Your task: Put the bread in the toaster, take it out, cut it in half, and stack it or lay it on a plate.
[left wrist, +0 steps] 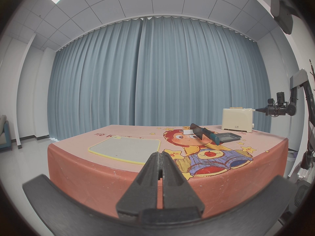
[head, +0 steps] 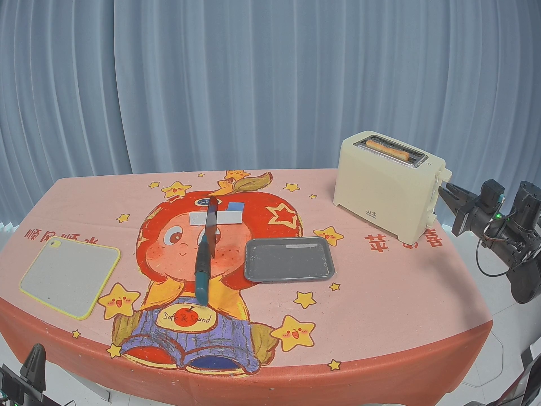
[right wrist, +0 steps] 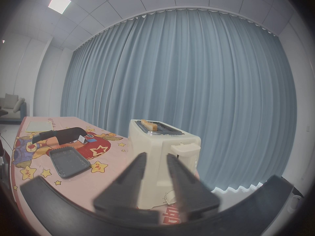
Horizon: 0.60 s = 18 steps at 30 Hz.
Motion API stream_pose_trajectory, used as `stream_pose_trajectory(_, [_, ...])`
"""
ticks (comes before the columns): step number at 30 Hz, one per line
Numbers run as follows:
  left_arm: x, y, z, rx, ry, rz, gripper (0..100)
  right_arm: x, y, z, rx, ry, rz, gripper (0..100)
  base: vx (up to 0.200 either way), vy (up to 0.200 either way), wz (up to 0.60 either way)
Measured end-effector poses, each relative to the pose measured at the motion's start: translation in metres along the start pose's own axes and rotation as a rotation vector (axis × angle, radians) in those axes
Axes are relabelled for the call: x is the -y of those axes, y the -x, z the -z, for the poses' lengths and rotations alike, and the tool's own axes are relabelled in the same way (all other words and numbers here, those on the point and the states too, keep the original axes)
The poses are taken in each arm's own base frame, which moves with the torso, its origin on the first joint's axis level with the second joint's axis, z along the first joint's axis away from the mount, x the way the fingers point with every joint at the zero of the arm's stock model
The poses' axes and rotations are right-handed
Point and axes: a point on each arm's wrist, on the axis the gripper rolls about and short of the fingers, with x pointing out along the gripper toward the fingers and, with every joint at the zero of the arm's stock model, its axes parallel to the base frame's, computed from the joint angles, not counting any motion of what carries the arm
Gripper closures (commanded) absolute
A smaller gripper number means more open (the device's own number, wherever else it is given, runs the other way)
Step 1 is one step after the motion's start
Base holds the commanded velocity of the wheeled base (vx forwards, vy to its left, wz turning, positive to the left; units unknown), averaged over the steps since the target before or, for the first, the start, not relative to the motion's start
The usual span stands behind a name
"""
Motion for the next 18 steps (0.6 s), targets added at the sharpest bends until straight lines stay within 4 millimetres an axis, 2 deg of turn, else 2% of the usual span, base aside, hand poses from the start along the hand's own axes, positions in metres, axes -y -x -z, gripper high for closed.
stream_pose_trajectory(7, [0.0, 0.0, 0.0, 0.0, 0.0, 0.0, 100, -0.004, 0.001, -0.008, 0.026, -0.035, 0.008, 0, 0.0, 0.0, 0.0])
stream_pose_trajectory(12, [0.0, 0.0, 0.0, 0.0, 0.0, 0.0, 100, -0.017, 0.003, -0.016, 0.049, -0.139, 0.037, 0, 0.0, 0.0, 0.0])
stream_pose_trajectory(18, [0.0, 0.0, 0.0, 0.0, 0.0, 0.0, 100, -0.025, 0.011, -0.019, 0.057, -0.151, 0.022, 0, 0.0, 0.0, 0.0])
